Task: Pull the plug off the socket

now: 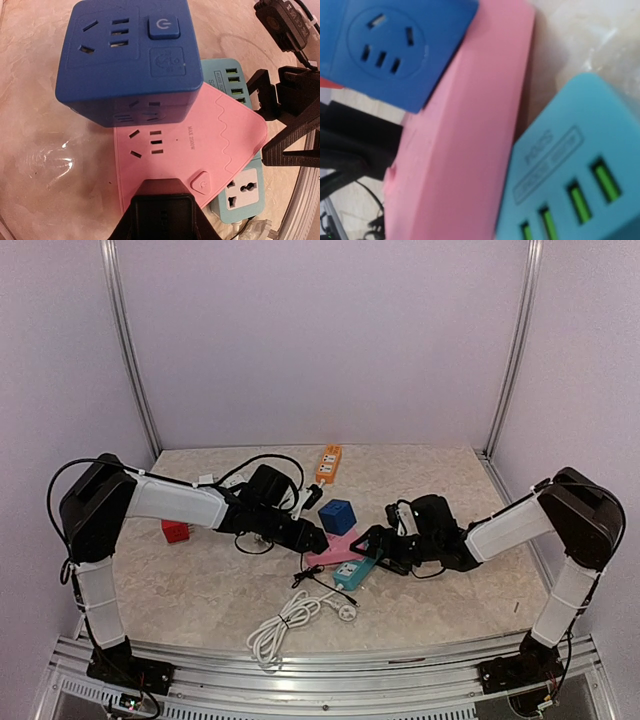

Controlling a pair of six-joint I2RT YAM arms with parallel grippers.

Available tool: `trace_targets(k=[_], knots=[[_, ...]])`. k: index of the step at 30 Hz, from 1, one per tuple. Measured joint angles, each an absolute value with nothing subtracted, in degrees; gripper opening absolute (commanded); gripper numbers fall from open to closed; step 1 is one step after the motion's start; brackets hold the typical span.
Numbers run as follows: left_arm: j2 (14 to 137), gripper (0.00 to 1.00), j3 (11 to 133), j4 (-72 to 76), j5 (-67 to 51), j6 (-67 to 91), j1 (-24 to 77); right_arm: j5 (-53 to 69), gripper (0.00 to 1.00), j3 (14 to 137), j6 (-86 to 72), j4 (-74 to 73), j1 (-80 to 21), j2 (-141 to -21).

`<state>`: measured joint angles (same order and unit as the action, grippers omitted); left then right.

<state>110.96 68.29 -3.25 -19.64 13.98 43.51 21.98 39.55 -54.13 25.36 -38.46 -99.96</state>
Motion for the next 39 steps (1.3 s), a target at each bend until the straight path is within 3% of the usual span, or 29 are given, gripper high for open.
trace_targets(k=[11,19,28,39], knots=[[111.0,0.09,67.3,-0.4,-17.8,16.4,43.8,24.2,0.94,38.3,-62.6,38.4,-37.8,-104.9],[111.0,0.08,66.7,1.4,-17.7,16.5,44.3,24.6,0.85,37.4,-69.5,49.0,-37.6,-109.5],[110.2,0.08,66.0,1.5,-16.9,16.4,44.6,24.3,0.67,36.9,-73.1,54.1,-37.5,-112.5],[107.9,0.08,64.7,0.2,-14.9,16.2,45.9,25.1,0.6,34.6,-76.4,59.7,-37.5,-113.8]])
